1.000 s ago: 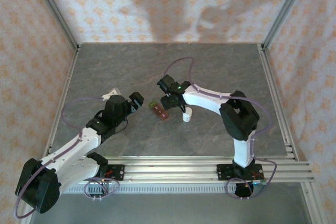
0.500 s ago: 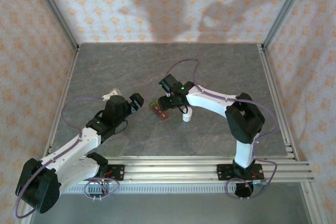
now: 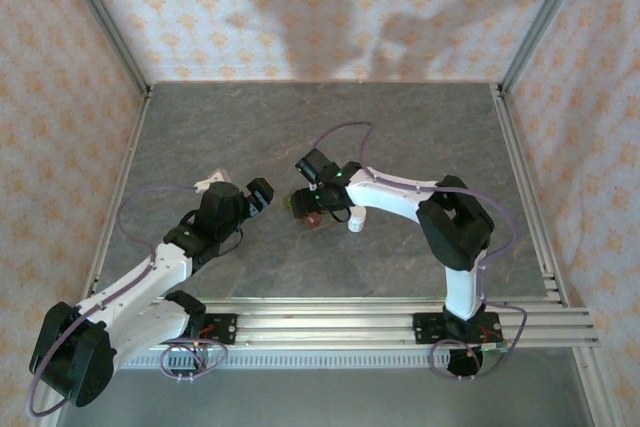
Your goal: Sort the pills into containers
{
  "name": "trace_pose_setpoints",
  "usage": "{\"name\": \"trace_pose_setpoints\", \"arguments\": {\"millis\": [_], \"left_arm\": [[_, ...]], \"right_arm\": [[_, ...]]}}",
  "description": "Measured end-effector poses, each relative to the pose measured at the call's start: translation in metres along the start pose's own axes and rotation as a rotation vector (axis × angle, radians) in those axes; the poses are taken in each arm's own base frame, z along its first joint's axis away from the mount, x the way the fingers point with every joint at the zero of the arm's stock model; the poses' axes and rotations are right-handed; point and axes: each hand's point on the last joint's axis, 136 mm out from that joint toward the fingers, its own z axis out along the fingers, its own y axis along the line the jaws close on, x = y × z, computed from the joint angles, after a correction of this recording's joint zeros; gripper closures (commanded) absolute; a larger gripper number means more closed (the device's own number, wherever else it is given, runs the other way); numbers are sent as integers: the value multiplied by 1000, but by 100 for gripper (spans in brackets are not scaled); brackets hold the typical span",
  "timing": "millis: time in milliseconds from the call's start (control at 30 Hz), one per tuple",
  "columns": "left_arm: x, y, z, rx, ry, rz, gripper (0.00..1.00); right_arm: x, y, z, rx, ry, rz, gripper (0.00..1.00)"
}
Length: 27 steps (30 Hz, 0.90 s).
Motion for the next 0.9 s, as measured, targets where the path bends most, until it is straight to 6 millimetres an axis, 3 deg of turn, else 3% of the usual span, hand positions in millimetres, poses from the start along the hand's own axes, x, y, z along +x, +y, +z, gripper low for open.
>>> {"name": "trace_pose_setpoints", "arguments": {"millis": [433, 900], "left_arm": [[-3, 2, 0, -6, -8, 0, 0], [-14, 11, 2, -24, -19, -26, 0]], "right_arm": [[18, 10, 9, -52, 41, 97, 23], [34, 72, 5, -238, 77, 113, 23]]}}
